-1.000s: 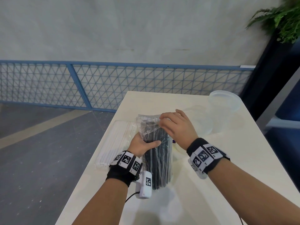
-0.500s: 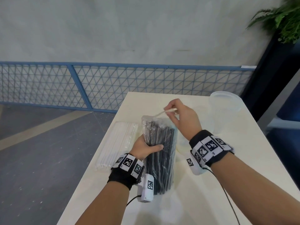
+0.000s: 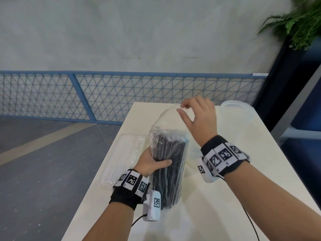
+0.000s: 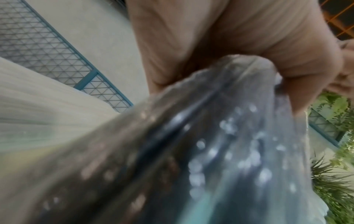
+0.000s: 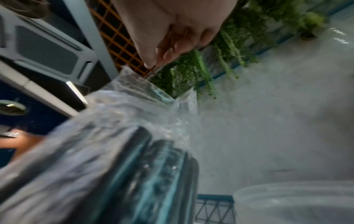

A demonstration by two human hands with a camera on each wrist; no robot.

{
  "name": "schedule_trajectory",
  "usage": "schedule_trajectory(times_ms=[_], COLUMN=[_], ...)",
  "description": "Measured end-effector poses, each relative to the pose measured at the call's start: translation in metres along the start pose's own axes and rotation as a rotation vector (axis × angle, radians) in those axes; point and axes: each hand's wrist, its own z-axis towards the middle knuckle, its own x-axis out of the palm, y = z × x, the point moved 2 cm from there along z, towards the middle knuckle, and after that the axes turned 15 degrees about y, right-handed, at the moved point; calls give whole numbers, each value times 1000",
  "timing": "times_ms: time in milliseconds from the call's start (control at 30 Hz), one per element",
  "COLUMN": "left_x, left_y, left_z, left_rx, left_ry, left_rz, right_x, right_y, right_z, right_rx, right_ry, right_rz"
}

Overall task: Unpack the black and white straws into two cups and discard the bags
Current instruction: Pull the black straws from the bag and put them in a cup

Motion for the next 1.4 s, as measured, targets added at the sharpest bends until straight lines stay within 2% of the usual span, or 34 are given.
schedule_trajectory(times_ms=[33, 67, 133, 200, 333, 400, 467, 533, 600, 667, 800, 1067, 1233, 1400], left_x=[-2, -4, -5, -5, -5, -3, 0, 4, 9, 12, 13, 15, 20, 20], left_y=[-2, -4, -6, -6, -2, -1, -2, -5, -9, -13, -17, -22, -15, -16], left_z=[0, 0, 1, 4, 7, 6, 6, 6, 5, 3, 2, 10, 14, 13], left_rx=[11, 26, 68, 89, 93, 104, 126, 153, 186, 220, 275, 262, 233, 246], left_ry=[-39, -61, -81, -99, -161, -160, -148, -138, -113, -79, -46, -102, -88, -74], left_rz=[10, 30, 69, 83, 34, 31, 38, 36, 48, 74, 118, 99, 79, 38], right_x=[3, 8, 21, 28, 20, 15, 13, 13, 16, 18, 20, 30, 31, 30], right_y=[6, 10, 17, 18, 23, 20, 15, 12, 12, 12, 9, 5, 6, 9], right_z=[-4, -8, -13, -17, -15, -13, -10, -7, -8, -8, -9, -23, -27, -30], right_rx=[-68, -113, -116, -88, -24, 99, 170, 103, 39, 45, 73, 130, 132, 198], right_ry=[24, 114, 380, 527, 627, 683, 657, 679, 816, 912, 920, 766, 926, 887], right_rz=[-47, -37, 40, 130, 222, 304, 372, 291, 185, 153, 175, 239, 48, 44])
